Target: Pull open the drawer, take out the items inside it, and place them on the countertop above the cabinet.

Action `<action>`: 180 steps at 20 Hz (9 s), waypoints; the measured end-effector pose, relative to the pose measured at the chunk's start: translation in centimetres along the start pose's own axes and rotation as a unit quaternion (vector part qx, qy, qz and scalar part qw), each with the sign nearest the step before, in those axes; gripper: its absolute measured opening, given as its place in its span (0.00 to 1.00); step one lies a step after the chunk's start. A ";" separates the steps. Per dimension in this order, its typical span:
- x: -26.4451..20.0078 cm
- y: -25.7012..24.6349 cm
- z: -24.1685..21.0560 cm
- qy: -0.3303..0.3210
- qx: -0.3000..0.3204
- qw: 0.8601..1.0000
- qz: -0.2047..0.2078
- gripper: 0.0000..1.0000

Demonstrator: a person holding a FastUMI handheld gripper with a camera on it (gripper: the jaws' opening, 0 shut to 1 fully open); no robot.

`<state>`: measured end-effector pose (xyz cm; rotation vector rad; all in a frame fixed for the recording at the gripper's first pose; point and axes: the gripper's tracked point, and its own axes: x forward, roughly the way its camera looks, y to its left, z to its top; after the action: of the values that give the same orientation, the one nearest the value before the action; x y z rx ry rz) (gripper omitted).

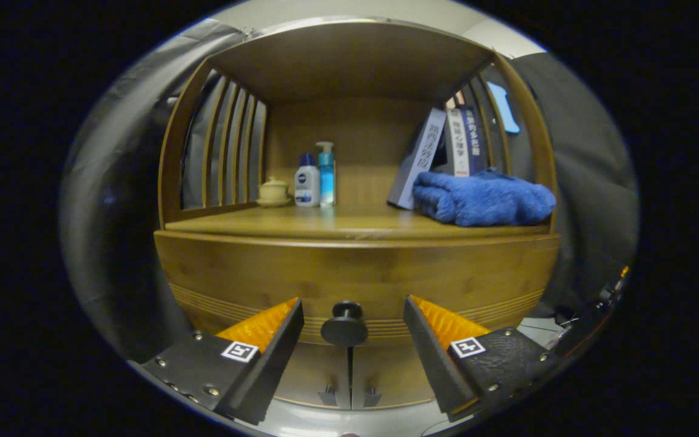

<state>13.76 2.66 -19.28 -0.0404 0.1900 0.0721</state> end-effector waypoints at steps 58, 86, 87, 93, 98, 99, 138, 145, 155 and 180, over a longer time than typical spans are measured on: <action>-9.6 0.6 4.3 0.134 0.006 0.991 -0.008 1.00; -3.3 1.6 -2.5 0.338 0.109 0.935 0.015 0.39; -3.2 1.4 -1.8 0.322 0.104 0.941 0.018 0.39; -3.9 1.1 4.9 0.196 0.062 0.978 0.045 0.39; -5.4 1.9 16.9 0.037 0.005 0.998 0.054 0.38; -5.4 2.0 18.3 0.020 -0.009 0.998 0.052 0.38; 5.6 -1.2 14.2 0.044 0.021 0.998 -0.027 1.00; -6.3 -0.1 16.3 -0.006 0.012 1.000 -0.006 0.99; -16.7 -1.5 10.1 -0.047 -0.016 0.999 -0.016 0.99; -16.6 -2.2 -8.7 0.001 0.007 0.999 -0.037 0.99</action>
<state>-3.95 -1.02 -24.59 -0.0334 0.1908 -0.0026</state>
